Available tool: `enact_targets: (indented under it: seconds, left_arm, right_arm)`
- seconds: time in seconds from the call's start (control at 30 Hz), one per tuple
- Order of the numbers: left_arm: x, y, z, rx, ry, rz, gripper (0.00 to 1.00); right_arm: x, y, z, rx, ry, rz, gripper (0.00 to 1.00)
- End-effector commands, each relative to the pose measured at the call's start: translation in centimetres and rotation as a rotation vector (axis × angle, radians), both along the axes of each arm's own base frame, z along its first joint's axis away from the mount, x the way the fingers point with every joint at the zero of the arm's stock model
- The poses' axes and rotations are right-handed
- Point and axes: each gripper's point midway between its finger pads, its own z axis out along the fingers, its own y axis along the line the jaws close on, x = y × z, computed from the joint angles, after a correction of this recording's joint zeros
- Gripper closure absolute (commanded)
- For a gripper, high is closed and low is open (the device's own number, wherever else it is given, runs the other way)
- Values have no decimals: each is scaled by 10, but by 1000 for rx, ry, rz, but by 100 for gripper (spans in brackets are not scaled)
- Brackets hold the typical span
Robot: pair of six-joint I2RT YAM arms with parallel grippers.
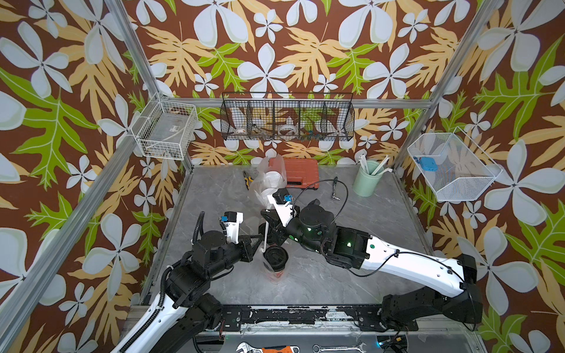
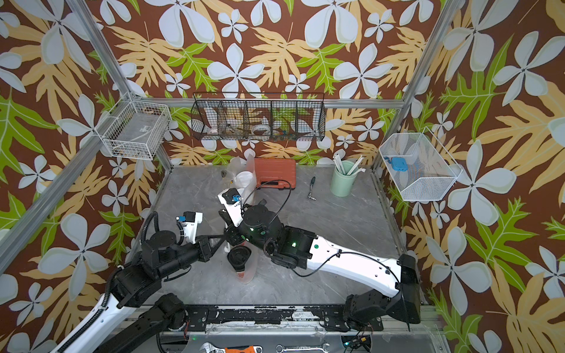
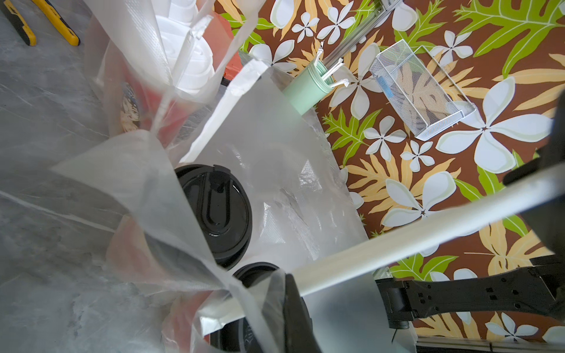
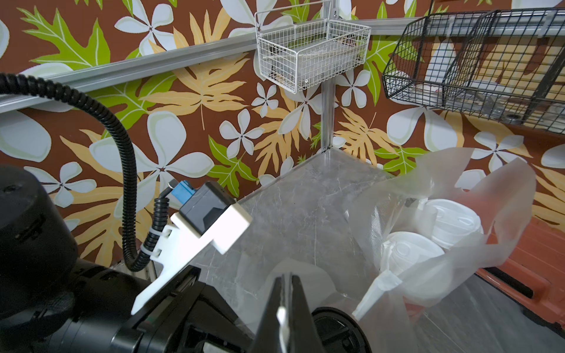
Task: Pack milk tea into plastic carrier bags
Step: Place the straw in the plastic carrier bag.
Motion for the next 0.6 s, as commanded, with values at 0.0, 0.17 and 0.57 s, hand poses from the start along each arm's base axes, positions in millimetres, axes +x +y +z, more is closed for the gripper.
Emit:
enact_targets:
  seconds: [0.0,0.17,0.57]
  left_arm:
    - [2,-2,6,-21,-23,-5,100]
    - [2,0,2,-8,-17,6,100]
    - [1,8,0,4,-18,40,100]
  right_arm:
    - [2,5,5,-2,-34,-3,100]
    - [-1,15,-11,-69,-68,0,100]
    - [-11,18,-55,-158,-45,15,100]
